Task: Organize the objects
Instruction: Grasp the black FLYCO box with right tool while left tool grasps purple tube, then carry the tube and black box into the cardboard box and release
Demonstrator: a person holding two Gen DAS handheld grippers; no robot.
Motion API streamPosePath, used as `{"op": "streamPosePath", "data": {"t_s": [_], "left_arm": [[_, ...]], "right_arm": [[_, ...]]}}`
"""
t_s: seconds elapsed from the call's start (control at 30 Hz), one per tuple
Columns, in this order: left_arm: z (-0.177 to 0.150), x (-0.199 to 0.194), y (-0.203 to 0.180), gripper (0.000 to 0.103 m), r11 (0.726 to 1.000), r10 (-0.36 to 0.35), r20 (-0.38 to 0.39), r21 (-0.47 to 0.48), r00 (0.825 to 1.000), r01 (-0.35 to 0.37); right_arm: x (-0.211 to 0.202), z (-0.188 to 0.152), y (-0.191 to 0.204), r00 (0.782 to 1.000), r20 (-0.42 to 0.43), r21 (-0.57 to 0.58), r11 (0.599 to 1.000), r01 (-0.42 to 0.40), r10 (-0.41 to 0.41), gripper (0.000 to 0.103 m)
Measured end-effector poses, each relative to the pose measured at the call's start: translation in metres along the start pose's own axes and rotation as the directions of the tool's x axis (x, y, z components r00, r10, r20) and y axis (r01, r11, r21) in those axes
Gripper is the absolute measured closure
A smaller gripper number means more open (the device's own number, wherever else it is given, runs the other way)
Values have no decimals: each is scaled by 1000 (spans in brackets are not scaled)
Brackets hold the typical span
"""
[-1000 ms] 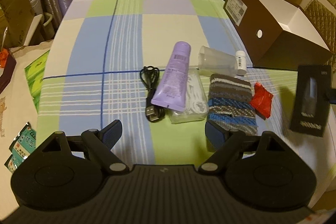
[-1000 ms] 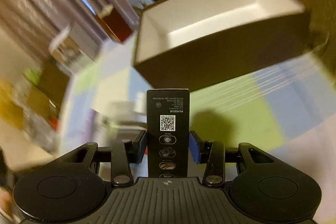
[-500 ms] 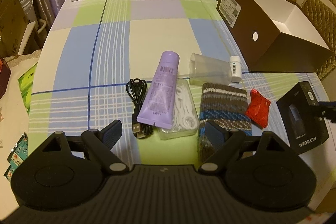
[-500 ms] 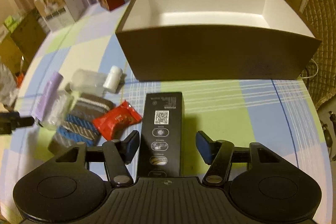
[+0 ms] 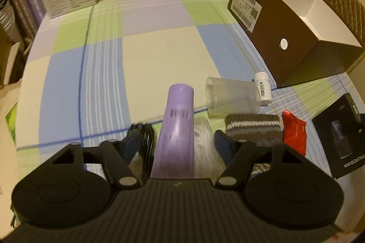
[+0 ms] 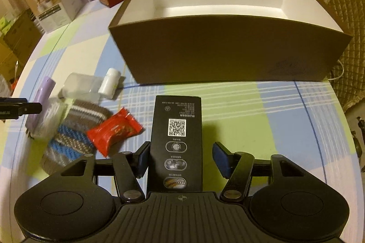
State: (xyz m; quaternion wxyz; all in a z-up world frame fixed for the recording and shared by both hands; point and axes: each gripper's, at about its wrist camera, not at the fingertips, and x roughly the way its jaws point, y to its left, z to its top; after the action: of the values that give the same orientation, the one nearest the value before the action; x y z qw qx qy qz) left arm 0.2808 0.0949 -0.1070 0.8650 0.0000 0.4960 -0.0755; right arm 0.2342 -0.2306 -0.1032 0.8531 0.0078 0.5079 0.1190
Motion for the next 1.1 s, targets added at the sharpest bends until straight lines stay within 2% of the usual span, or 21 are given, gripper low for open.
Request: {"op": "streamPosePath", "data": {"t_s": [0.13,0.3,0.47,0.5,0.53,0.77,1.1], "left_arm": [[7,15,1,55,1000,-14,-25,23,1000,14],[9,20,9,74,998,-65,-26,-9,998,65],[3,14,15,74,997,-55,-25,-51,998,53],[1,11,14,74,997,-47,-25,-54,999,46],[-2,9,14,74,997,-41,-24,-61,999,39],[-20,-21,6,74,994,-26,9,-108,1000,27],[-15,-62,-41,74,991,-91,86,-89,992,99]], "right_arm": [[-2,-1,-4,1000,6,26,1000,-1,1,46],[-2,-2,-5,1000,7,42,999,-9,8,46],[-1,-4,-2,1000,9,35,999,-22,21,48],[-1,-5,-1,1000,11,29,999,-28,28,58],[-1,-5,-1,999,10,22,999,-39,39,62],[-7,-11,2,999,15,-26,999,-29,29,62],[-43,-14,-15,996,73,-43,998,-43,46,62]]}}
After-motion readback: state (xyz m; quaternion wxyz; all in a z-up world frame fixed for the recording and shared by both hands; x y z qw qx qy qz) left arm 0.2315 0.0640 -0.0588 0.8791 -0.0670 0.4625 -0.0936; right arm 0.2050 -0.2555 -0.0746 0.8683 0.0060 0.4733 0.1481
